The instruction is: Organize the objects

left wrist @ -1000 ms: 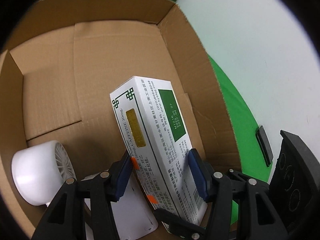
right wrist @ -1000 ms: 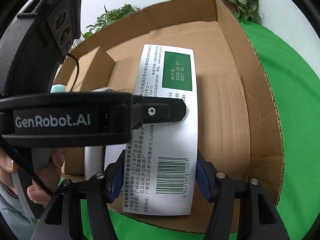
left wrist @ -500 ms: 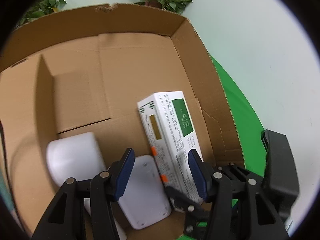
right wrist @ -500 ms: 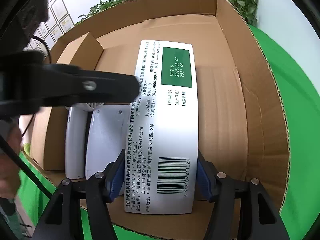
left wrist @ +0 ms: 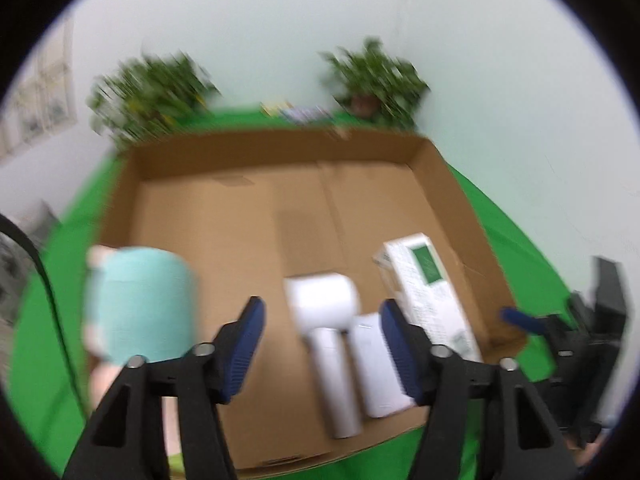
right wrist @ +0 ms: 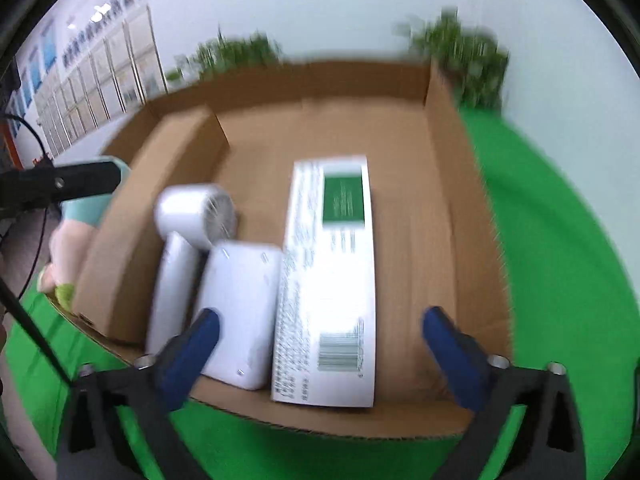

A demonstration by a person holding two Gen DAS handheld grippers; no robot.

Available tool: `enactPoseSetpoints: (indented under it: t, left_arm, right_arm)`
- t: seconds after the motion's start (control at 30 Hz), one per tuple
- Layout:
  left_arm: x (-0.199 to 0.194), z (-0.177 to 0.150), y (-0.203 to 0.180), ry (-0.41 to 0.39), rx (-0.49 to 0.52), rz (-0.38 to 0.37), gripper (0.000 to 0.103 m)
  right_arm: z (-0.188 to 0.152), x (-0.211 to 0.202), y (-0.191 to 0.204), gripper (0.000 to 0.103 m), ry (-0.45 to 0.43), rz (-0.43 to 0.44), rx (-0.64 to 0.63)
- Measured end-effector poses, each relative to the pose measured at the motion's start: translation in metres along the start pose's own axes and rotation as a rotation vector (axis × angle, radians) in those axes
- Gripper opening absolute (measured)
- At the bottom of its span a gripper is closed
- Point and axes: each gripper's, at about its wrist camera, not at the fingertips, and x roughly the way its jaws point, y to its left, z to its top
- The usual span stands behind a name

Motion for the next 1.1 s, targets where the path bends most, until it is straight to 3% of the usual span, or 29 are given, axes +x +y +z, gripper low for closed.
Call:
enactPoseSetpoints:
  t: [0.03, 0.1, 0.2, 0.47, 0.57, 0.73, 0.83, 1.1]
  left_arm:
    - [-0.015, 0.002, 0.007, -0.043, 0.007, 0.051, 0.086]
    - [-0.032, -0.014, 0.015, -0.148, 0.014, 0.173, 0.088]
    - [-0.033, -0.032, 0.025, -0.163, 0.010, 0.237, 0.088]
    - [0.010, -0.083, 0.039, -0.117, -0.052, 0.287, 0.088]
    - [0.007, -0.094, 0.032, -0.154, -0.019, 0.350, 0.089]
    - [0.010, -0.102, 0.026, -0.211, -0.023, 0.394, 0.093]
    - [0.010, -0.104, 0.028, -0.221, -0.046, 0.392, 0.103]
    - [0.009, -0.104, 0.031, -0.216, -0.065, 0.369, 0.103]
  right_arm:
    - [-0.003, -0.013, 0.007, 0.103, -0.036, 0.000, -0.005]
    - [-0.008, -0.017, 0.008, 0.103, -0.090, 0.004, 0.013]
    - [-0.018, -0.021, 0.017, 0.103, -0.128, -0.013, 0.052]
    - [-0.037, 0.001, 0.038, 0.103, -0.102, -0.057, 0.051]
    - [-0.039, 0.012, 0.039, 0.103, -0.095, -0.071, 0.065]
    - [-0.041, 0.017, 0.045, 0.103, -0.098, -0.106, 0.034]
    - [-0.043, 0.017, 0.048, 0.103, -0.100, -0.122, 0.012]
    - [-0.041, 0.019, 0.046, 0.103, -0.098, -0.118, 0.010]
